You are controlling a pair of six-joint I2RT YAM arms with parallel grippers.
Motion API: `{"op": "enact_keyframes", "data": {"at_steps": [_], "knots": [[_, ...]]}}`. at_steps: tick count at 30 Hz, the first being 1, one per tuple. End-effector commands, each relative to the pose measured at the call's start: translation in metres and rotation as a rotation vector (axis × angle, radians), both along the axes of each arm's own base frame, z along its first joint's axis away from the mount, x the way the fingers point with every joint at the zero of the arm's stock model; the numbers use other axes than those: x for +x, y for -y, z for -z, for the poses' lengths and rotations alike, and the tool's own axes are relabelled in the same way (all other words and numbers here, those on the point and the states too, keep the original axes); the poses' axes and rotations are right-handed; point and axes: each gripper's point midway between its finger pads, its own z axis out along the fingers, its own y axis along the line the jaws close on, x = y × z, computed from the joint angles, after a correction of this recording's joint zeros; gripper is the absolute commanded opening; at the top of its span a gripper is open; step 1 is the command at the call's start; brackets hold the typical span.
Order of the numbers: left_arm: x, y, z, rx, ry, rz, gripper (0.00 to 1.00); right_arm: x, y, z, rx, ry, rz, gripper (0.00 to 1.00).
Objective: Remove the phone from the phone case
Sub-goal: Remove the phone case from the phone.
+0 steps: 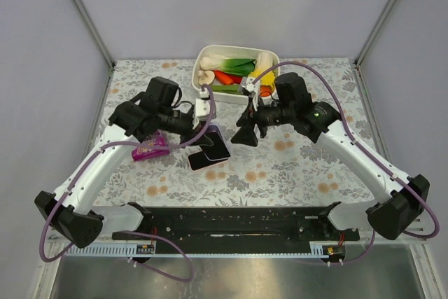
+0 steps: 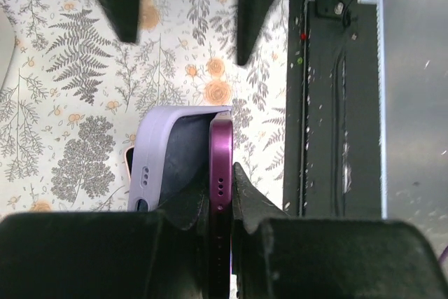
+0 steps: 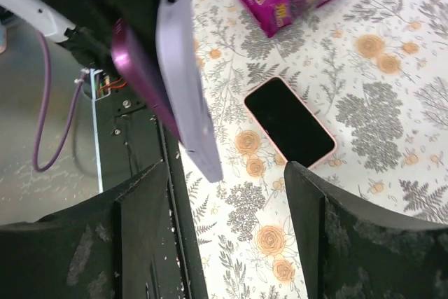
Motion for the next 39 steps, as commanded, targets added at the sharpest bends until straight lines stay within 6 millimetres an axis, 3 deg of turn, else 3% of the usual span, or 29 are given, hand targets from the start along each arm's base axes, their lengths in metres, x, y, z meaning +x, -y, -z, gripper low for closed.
{"op": "enact_keyframes", "data": {"at_steps": [1,6,17,39], "knots": [[-0.009,0.0,0.004,0.032,0.207,0.074,0.0,0.02,0.007,-0.027,0.073,0.075,0.134,0.76],[-0.001,0.003,0.016,0.075,0.304,0.025,0.0,0.016,0.001,-0.031,0.104,0.032,0.118,0.77],[0.004,0.018,0.029,0.131,0.333,0.016,0.0,0.006,-0.012,-0.023,0.15,-0.075,0.041,0.72],[0.003,0.03,0.029,0.143,0.333,0.03,0.0,0.005,-0.025,0.003,0.108,-0.095,0.034,0.67]]}}
